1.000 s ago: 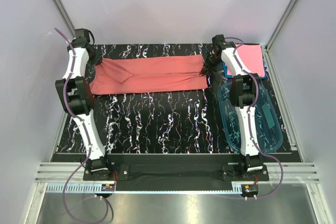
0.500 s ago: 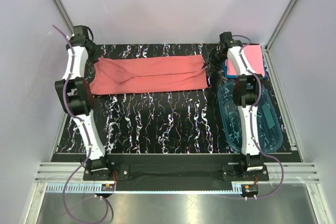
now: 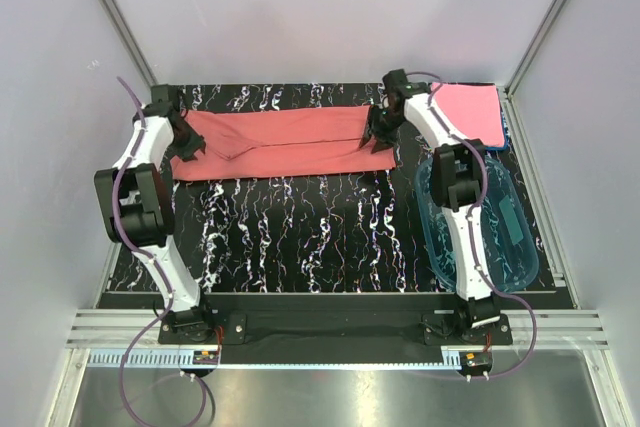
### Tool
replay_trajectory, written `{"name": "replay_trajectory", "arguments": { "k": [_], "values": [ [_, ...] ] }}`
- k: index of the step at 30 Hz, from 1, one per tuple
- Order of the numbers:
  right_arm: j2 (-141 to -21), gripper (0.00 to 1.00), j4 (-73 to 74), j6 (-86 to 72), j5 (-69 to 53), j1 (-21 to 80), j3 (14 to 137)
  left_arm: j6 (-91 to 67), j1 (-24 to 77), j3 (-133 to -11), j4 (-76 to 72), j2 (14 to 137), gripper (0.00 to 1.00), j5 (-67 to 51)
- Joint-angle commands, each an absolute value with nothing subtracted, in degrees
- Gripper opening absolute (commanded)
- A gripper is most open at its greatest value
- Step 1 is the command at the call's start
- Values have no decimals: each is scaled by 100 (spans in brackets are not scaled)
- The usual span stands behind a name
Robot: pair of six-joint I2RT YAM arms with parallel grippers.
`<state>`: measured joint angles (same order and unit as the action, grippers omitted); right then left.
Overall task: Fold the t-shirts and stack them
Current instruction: Fold the tshirt
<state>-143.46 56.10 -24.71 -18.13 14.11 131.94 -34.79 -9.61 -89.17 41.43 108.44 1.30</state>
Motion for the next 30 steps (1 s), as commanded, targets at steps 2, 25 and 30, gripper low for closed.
{"name": "replay_trajectory", "arguments": {
  "k": [2,25,30],
  "values": [
    [-14089,50,5599,-2084,-1301,1573,12920,-3155,-1089,-8815,4236,10819,31,431],
    [-13195,51,5345,-1906,-1062,1793,10630,-3103,-1714,-7991,5046,10858,32,1441],
    [-12481,52,5054,-2039,-1371,2030,9573,-3146,-1890,-7164,4764,9934,33,1669]
  ]
}}
